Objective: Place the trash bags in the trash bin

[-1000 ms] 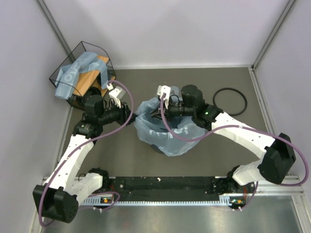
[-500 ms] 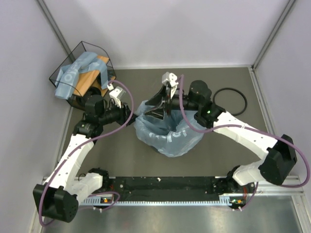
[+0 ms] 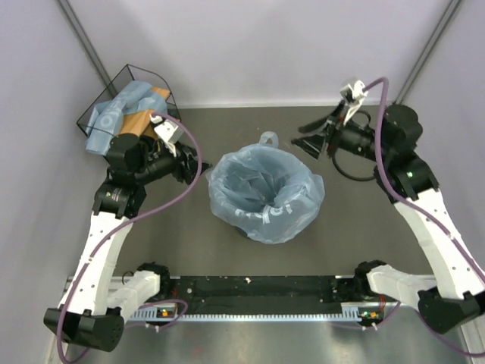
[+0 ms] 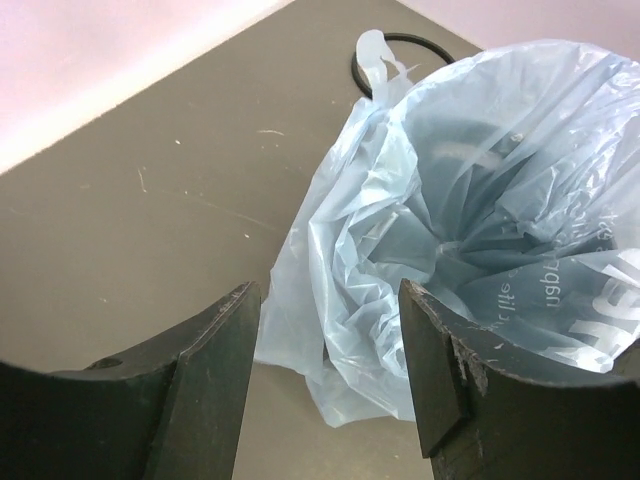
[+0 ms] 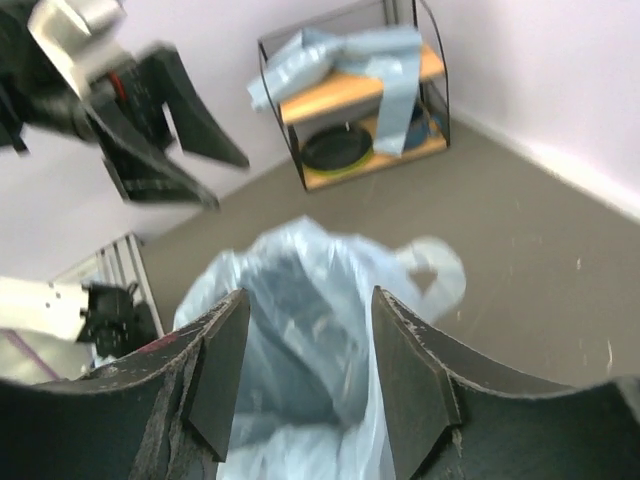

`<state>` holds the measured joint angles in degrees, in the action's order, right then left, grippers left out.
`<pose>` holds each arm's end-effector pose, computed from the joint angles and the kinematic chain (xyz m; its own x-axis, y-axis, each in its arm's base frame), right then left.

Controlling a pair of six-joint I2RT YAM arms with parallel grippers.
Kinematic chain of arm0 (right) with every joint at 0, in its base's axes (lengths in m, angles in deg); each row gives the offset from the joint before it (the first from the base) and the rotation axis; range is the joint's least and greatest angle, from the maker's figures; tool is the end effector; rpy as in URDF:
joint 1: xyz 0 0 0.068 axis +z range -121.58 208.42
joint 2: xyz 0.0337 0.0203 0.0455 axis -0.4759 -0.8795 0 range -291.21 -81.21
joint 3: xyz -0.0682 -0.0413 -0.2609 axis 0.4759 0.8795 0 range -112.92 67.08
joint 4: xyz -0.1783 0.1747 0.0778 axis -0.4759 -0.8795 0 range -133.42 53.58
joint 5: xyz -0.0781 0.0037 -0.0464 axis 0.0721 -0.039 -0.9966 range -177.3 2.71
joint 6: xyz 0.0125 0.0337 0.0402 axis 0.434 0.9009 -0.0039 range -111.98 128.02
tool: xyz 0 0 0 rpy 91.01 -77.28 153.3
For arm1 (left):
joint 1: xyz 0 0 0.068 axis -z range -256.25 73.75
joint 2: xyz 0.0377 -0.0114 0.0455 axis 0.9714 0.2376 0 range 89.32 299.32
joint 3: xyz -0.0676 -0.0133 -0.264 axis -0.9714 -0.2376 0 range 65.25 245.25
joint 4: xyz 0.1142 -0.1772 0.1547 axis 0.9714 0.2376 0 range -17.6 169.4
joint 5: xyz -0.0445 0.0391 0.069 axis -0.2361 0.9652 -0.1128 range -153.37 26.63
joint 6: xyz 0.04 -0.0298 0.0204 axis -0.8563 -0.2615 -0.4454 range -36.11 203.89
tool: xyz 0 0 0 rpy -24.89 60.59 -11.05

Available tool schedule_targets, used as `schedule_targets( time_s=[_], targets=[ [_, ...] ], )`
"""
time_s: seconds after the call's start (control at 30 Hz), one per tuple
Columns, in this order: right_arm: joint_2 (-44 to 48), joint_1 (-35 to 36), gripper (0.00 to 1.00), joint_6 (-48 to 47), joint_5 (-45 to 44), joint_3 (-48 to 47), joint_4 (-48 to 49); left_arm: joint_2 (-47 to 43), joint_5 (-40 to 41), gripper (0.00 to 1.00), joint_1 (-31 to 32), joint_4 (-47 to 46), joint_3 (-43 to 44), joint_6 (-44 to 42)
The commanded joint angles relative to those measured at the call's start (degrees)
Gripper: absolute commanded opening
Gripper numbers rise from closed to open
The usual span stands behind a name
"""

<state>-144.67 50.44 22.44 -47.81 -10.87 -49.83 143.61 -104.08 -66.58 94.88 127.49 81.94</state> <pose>0.2008 0.1056 0.4709 -0.2020 0.1256 -0.9713 -0.8554 0.4604 0.2374 0.1913 -0.0562 0.3958 -0.2215 0.0639 -0.9731 0.7578 0.6394 -0.1304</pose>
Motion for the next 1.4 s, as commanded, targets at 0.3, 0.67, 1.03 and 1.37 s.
schedule_targets(
  time_s=[0.3, 0.67, 1.03, 1.37],
  targets=[
    [1.69, 0.74, 0.36, -10.9, -0.38, 14.85, -12.97, 3.72, -2.62, 0.58, 6.58, 3.71, 3.07, -7.01],
    [-2.72, 6.37, 0.37, -9.23, -4.5, 13.18, -7.42, 11.28, 2.55, 0.49, 18.19, 11.88, 13.25, -14.12],
    [2.56, 4.87, 0.48, -11.51, -6.61, 9.92, -12.25, 19.1, 12.05, 0.42, 17.93, 14.25, 24.42, -18.51],
    [-6.66, 9.17, 0.52, -14.15, -14.43, 7.29, -17.79, 22.01, 17.95, 0.46, 18.37, 14.78, 16.52, -24.14]
  ],
)
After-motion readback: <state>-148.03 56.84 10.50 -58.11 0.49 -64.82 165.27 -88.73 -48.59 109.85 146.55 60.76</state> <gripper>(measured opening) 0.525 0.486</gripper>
